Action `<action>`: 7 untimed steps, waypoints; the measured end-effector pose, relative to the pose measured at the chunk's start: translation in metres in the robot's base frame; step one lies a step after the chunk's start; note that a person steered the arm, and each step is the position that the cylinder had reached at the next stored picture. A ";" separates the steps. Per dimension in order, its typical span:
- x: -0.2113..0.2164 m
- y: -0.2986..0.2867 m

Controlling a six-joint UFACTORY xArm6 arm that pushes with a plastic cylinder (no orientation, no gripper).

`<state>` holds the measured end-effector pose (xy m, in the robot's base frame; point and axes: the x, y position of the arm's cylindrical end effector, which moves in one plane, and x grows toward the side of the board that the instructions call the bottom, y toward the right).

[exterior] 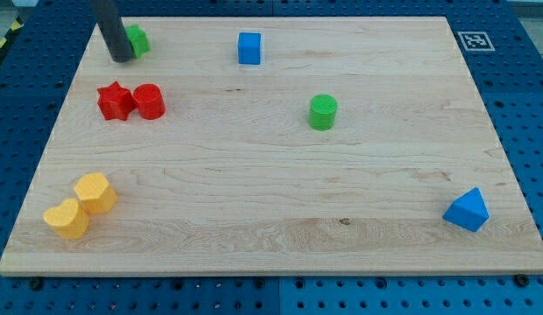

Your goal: Push the green circle towards the green star

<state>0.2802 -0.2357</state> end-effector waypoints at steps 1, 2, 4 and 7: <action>-0.023 0.000; -0.023 0.001; 0.052 0.098; 0.060 0.361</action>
<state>0.3400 0.1257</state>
